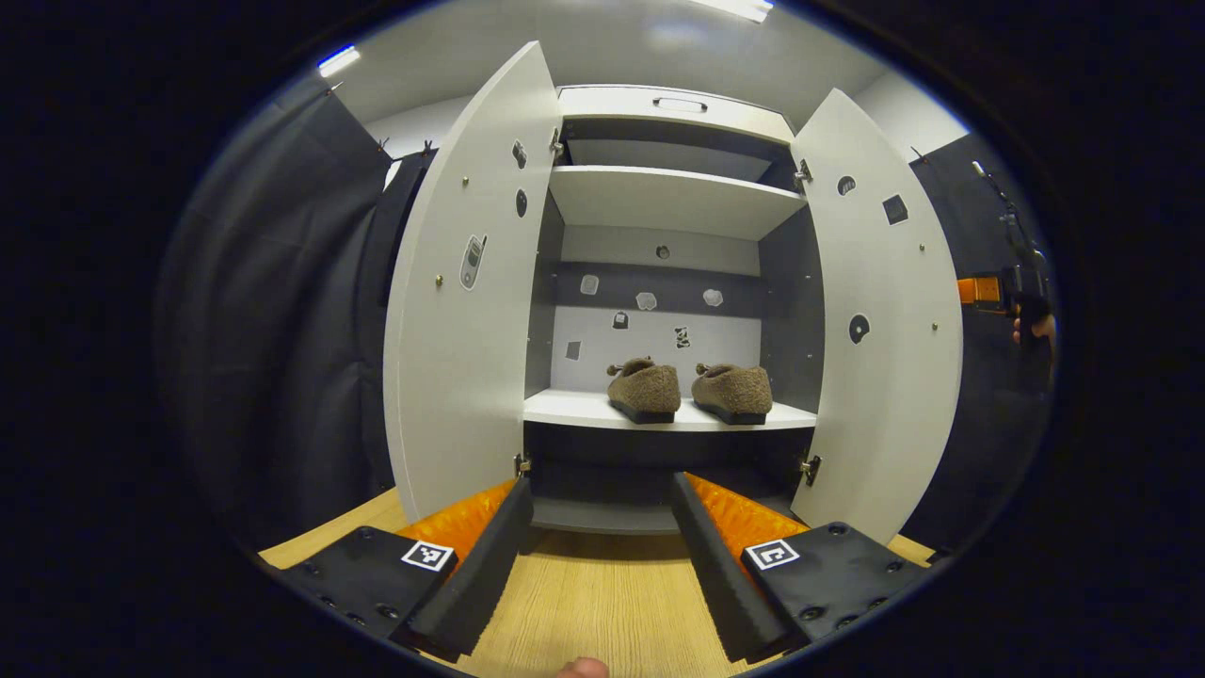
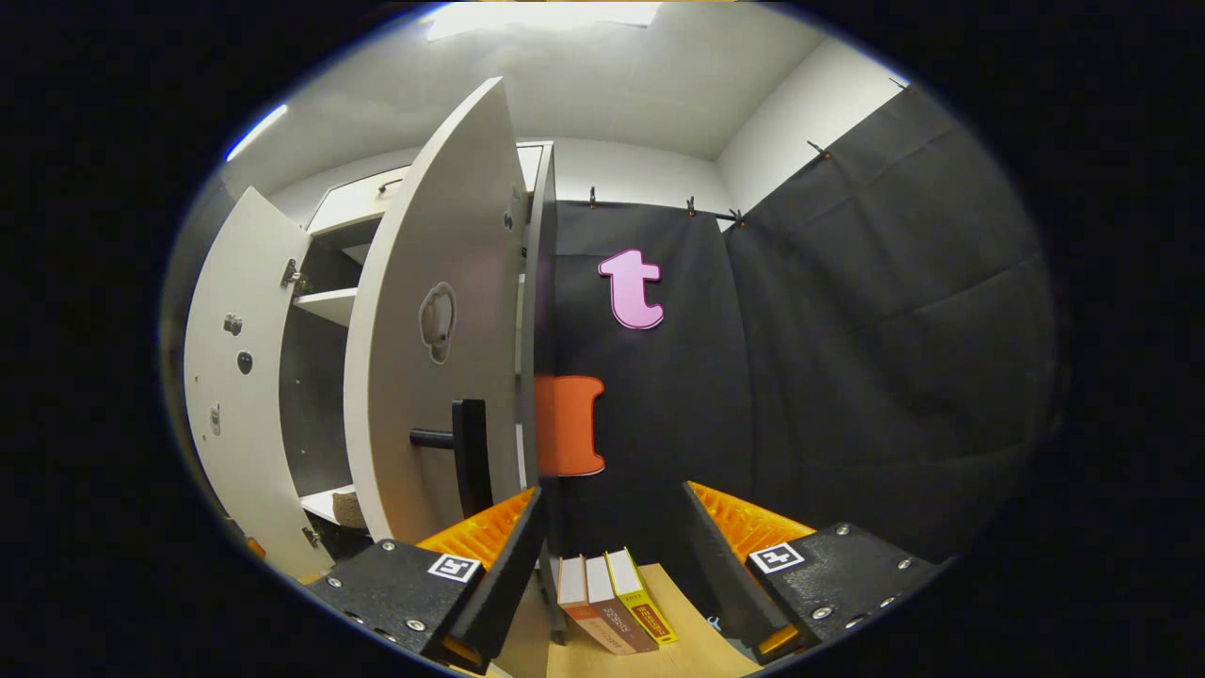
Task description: Grab one shoe with the right hand and put it into the shoe cabinet, grab the other shoe with the left hand and put it into the shoe cabinet; then close the right door with the right hand and the left door with the left hand.
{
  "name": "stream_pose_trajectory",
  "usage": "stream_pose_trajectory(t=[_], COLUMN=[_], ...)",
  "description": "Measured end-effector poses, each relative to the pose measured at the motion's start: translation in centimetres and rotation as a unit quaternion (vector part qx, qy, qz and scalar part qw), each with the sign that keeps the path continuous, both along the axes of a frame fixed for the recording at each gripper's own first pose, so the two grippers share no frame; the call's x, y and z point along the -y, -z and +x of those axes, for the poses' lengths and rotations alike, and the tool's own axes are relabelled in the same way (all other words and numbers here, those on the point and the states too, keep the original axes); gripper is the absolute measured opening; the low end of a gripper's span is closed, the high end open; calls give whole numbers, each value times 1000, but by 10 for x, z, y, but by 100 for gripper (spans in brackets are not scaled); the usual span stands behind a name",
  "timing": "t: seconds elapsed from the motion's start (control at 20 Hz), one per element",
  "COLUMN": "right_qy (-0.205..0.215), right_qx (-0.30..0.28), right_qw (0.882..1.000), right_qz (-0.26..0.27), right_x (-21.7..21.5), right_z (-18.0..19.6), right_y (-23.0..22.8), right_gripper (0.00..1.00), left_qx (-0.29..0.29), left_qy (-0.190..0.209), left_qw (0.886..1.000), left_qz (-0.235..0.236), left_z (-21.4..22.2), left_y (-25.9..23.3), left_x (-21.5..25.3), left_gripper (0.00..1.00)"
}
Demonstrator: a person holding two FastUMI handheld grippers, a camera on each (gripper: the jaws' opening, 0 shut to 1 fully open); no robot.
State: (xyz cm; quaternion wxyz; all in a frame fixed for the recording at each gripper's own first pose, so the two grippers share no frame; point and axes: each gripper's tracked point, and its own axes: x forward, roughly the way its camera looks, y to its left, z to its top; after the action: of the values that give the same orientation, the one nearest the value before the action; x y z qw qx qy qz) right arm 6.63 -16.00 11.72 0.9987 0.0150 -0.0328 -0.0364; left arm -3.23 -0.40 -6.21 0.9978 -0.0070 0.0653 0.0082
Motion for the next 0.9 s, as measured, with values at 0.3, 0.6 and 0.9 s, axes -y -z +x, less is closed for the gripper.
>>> stream_pose_trajectory(t=[0.3,0.6,0.9], right_qy=[-47,-63,-83], right_qx=[-3,-7,-10], right_qw=[999,998,996], right_qz=[-2,-6,-5], right_x=[-57,-86,-112], right_z=[0,5,11], right_y=[3,4,6], right_gripper=[88,88,89], left_qx=[-1,0,1], left_qy=[4,-3,-8], left_qw=[1000,1000,1000], left_qz=[0,2,4], left_z=[2,1,5], left_y=[3,3,3], left_x=[-1,-13,-22], left_gripper=[96,97,97])
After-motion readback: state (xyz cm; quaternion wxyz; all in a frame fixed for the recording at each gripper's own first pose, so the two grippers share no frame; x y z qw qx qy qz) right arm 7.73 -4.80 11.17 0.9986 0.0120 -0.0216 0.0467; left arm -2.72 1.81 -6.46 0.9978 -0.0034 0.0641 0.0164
